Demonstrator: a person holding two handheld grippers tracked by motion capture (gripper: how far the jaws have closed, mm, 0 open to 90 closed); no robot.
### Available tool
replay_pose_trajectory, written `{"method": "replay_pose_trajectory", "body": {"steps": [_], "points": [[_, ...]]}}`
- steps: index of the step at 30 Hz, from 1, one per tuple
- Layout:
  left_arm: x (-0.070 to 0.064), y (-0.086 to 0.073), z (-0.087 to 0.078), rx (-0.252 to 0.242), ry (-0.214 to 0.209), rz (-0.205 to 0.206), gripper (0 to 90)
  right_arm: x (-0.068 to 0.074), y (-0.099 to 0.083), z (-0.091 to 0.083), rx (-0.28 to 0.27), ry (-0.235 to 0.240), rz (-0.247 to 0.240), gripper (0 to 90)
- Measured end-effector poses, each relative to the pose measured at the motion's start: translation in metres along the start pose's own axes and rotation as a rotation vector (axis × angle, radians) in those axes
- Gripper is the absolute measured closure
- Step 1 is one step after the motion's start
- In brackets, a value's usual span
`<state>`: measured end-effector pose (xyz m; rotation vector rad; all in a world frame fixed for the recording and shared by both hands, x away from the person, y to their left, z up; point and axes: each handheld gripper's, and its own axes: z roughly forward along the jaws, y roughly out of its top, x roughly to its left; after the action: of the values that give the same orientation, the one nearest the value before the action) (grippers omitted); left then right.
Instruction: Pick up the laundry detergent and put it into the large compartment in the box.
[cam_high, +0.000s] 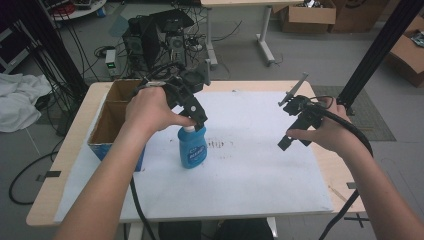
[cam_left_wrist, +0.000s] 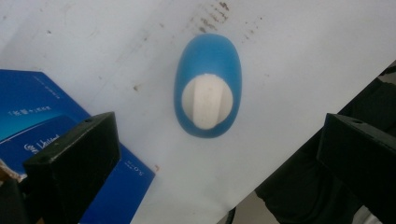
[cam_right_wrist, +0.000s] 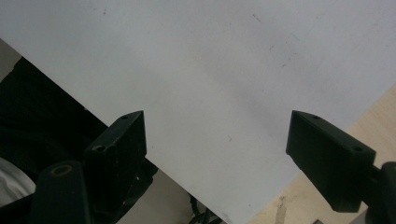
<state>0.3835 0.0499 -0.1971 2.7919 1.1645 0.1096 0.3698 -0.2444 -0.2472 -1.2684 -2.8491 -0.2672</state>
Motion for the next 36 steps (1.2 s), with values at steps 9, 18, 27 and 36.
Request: {"method": "replay_pose_trajectory", "body": {"steps": [9, 18, 27, 36], "points": [[0.003, 0.004, 0.018, 0.012, -0.010, -0.001, 0.1, -0.001, 0.001, 0.003, 0.002, 0.004, 0.004, 20.5], [0.004, 0.009, 0.039, 0.047, -0.011, 0.015, 0.1, -0.003, 0.000, 0.005, 0.004, 0.008, 0.005, 20.6], [0.005, 0.012, 0.056, 0.069, -0.016, 0.025, 0.1, -0.005, 0.000, 0.007, 0.007, 0.008, 0.011, 20.6], [0.007, 0.013, 0.071, 0.089, -0.014, 0.022, 0.3, -0.007, 0.000, 0.009, 0.008, 0.008, 0.011, 20.5]]}}
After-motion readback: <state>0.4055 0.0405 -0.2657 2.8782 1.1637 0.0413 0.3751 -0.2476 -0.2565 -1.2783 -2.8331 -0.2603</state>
